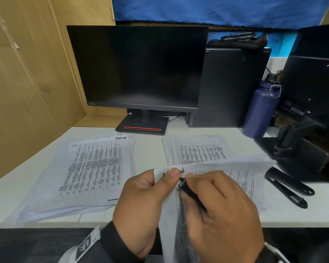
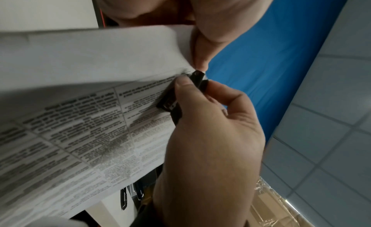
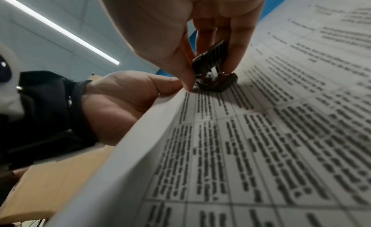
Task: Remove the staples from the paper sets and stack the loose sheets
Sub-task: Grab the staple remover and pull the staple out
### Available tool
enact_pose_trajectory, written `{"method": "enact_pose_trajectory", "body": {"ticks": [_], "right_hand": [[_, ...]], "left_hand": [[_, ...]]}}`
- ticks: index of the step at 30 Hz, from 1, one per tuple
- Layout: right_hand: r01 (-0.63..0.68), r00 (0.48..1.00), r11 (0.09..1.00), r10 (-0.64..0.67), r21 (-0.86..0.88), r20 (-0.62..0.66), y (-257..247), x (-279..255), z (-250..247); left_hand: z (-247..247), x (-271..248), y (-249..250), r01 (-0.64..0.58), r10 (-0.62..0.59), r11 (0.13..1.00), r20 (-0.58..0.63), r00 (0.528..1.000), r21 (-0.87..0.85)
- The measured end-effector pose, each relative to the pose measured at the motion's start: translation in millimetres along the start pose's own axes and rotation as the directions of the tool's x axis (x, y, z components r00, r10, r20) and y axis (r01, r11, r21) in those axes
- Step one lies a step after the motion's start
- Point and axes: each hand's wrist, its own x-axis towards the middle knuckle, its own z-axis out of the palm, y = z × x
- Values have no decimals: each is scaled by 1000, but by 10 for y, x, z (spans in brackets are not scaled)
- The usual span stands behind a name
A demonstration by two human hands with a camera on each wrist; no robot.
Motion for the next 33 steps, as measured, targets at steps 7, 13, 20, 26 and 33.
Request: {"method": "enact_pose_trajectory", "body": {"ticks": [7,13,20,26,33], "right_hand": [[-94,995,986,96,134,-3,13,-11,24],[-129,991,984,131,123,-5,13,-4,34],[-38,997,995,45,92,-70,-47,21,6],[-215,969,898,244,385,-27,-26,-35,16],[-20,996,997,27,73,-90,-27,17,17]], "left_hand": [[-20,2,9,30,-30,1000,26,999,-2],[-16,2,0,6,-6,1000,4,1000,21],[-39,18,25,75,-71,996,68,995,-57],[-27,-1,75,-1,3,999,62,998,-34],[2,-30,84,21,-20,1000,9,1000,-13]]}}
